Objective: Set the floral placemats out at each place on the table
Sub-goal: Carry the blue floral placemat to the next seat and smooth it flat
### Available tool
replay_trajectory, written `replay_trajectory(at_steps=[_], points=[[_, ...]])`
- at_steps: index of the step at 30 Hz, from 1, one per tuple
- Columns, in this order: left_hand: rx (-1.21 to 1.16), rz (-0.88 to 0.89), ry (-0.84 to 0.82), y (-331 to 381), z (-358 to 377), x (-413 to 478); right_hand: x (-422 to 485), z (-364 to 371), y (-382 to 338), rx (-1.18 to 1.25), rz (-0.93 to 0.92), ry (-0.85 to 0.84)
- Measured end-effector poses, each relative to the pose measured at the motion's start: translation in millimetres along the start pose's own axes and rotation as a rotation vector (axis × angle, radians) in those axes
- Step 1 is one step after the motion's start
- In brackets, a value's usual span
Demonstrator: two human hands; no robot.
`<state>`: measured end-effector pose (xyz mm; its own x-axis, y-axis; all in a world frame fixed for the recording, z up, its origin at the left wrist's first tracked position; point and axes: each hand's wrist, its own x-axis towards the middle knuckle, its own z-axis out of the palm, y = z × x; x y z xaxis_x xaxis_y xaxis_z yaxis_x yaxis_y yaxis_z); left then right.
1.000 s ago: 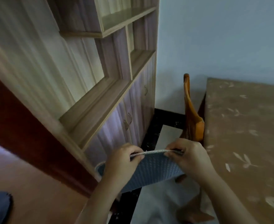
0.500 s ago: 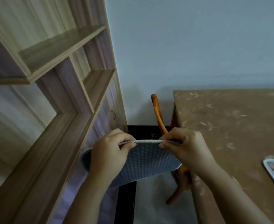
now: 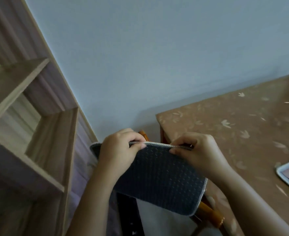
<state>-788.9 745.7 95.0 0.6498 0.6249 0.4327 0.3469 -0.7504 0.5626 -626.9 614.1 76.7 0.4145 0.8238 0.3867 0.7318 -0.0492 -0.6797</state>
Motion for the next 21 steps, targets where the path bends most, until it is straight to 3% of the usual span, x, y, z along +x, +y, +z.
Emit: replay_trajectory(at_steps=[10, 21], points=[[-0.107, 0.226, -0.2, -10, 90, 112, 32, -15, 71, -0.014, 0.344, 0.257], [-0.177, 0.398, -0.511, 13, 195, 237, 83, -63, 155, -0.088, 0.518, 0.38]])
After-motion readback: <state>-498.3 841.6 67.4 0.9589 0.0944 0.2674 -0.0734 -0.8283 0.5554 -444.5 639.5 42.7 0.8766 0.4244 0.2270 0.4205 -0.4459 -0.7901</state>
